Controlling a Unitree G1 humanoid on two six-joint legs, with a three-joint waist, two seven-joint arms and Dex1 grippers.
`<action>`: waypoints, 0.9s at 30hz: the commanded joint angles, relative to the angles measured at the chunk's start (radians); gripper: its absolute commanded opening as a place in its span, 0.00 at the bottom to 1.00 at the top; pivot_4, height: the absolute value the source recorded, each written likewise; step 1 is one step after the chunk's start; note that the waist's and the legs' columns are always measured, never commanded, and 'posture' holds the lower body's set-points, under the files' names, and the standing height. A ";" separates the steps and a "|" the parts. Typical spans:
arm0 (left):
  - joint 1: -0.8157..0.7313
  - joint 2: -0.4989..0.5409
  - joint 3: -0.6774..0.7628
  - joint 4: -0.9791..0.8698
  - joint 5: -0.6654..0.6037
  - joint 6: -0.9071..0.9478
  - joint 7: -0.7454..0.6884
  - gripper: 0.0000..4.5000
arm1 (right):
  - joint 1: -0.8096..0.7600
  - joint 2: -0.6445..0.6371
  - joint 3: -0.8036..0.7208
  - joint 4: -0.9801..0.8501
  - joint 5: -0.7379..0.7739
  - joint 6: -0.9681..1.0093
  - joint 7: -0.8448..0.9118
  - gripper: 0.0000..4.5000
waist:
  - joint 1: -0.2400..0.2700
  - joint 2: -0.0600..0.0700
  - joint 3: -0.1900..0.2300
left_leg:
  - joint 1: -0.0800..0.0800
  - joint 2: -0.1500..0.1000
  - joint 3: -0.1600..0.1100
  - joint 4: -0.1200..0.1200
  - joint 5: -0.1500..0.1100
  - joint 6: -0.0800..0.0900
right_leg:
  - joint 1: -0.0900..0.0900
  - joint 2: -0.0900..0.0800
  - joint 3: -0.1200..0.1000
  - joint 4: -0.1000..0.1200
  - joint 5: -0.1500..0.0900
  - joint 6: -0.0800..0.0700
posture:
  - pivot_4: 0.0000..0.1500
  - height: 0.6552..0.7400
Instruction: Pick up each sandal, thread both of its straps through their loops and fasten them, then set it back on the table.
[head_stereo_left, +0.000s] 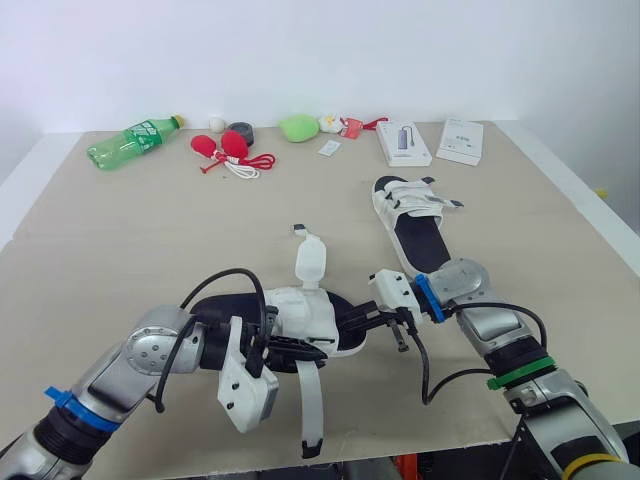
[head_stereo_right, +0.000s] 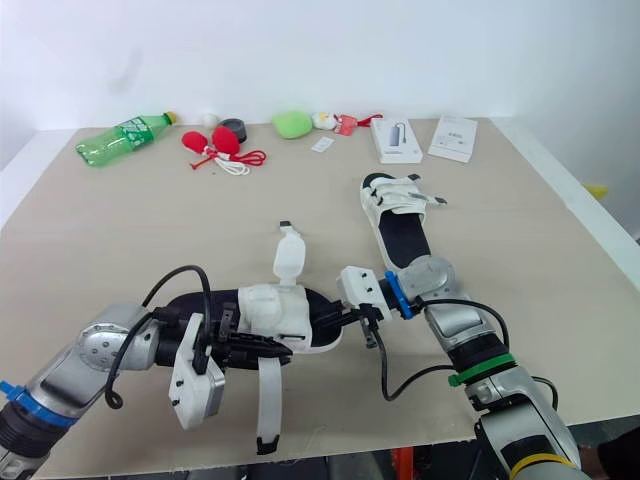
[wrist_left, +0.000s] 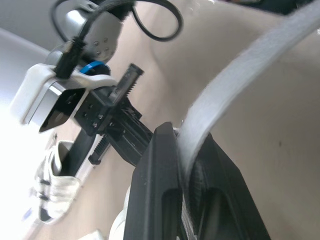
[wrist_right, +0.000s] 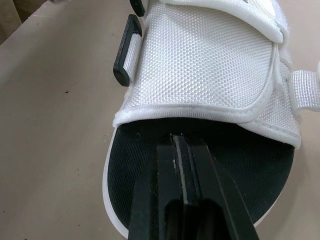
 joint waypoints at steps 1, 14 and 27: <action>0.052 0.058 0.049 -0.167 -0.287 0.339 -0.003 0.06 | 0.010 -0.024 0.012 0.036 -0.053 0.001 0.005 0.00 | 0.000 0.000 0.000 | 0.000 0.000 0.000 0.000 0.000 0.000 | 0.000 0.000 0.000 0.000 0.000 0.000 | 1.00 1.00; 0.116 0.081 0.215 -0.224 -0.801 0.972 0.102 0.06 | 0.006 -0.028 0.014 0.047 -0.057 -0.015 0.011 0.00 | 0.000 0.000 0.000 | 0.001 0.000 -0.001 0.001 0.000 0.000 | 0.000 0.000 -0.001 0.000 0.000 0.000 | 1.00 1.00; -0.034 -0.030 0.281 -0.075 -0.829 1.143 0.140 0.06 | 0.002 -0.029 0.011 0.052 -0.057 -0.018 0.011 0.00 | 0.001 0.000 0.000 | 0.000 -0.001 -0.001 0.002 0.000 0.000 | 0.000 0.000 -0.001 0.000 0.000 0.000 | 1.00 1.00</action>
